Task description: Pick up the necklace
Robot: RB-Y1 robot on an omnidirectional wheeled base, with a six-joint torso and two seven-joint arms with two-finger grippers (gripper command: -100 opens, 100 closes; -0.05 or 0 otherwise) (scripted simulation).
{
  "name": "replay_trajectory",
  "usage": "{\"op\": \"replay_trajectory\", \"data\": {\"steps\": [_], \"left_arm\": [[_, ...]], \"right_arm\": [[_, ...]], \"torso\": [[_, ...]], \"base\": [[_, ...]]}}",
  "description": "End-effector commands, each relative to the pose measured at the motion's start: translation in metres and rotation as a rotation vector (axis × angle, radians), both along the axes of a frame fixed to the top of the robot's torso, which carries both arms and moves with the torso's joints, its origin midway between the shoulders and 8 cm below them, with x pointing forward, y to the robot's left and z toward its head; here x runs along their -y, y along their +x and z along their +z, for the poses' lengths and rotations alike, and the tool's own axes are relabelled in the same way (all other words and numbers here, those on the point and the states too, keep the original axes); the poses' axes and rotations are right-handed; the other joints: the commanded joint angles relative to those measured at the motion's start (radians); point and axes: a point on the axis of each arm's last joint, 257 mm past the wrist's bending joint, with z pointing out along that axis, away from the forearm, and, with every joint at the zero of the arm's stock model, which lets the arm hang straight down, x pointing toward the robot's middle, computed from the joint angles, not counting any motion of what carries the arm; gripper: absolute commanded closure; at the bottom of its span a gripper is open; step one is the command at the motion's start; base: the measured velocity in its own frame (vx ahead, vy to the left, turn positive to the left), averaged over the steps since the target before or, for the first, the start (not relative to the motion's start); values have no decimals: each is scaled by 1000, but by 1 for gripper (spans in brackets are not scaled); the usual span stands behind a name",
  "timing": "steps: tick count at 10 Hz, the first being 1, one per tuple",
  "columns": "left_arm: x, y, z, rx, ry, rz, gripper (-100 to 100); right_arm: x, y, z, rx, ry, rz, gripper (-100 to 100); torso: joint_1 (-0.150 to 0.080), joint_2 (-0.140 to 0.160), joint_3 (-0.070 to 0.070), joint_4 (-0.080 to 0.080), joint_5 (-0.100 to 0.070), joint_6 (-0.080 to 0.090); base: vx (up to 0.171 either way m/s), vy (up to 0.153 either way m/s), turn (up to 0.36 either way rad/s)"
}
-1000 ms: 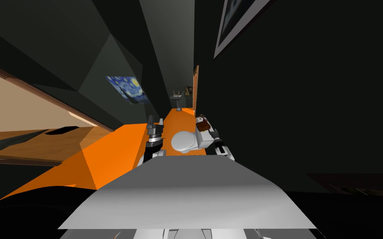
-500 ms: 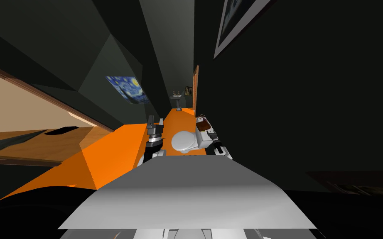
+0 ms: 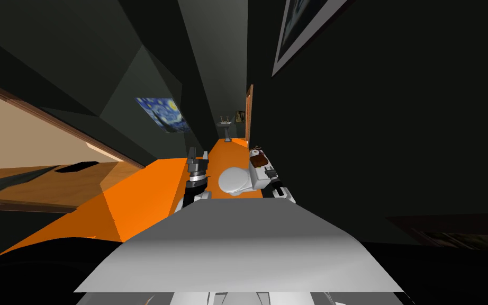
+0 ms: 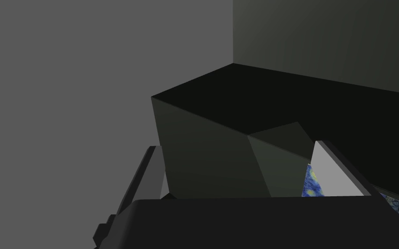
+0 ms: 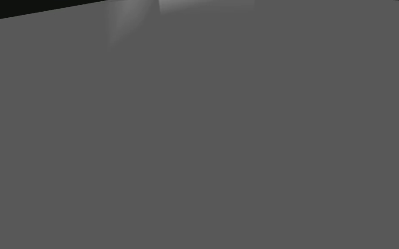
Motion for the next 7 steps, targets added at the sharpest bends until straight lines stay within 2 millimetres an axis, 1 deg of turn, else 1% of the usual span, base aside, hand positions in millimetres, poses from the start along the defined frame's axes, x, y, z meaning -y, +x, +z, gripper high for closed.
{"op": "replay_trajectory", "data": {"steps": [1,4,5,6,7], "left_arm": [[0,0,0,0,0,0,0],[0,0,0,0,0,0,0],[0,0,0,0,0,0,0],[0,0,0,0,0,0,0],[0,0,0,0,0,0,0]], "right_arm": [[0,0,0,0,0,0,100],[0,0,0,0,0,0,100],[0,0,0,0,0,0,0],[0,0,0,0,0,0,100],[0,0,0,0,0,0,0]], "torso": [[0,0,0,0,0,0],[0,0,0,0,0,0],[0,0,0,0,0,0],[0,0,0,0,0,0],[0,0,0,0,0,0]], "base": [[0,0,0],[0,0,0],[0,0,0],[0,0,0],[0,0,0]]}}
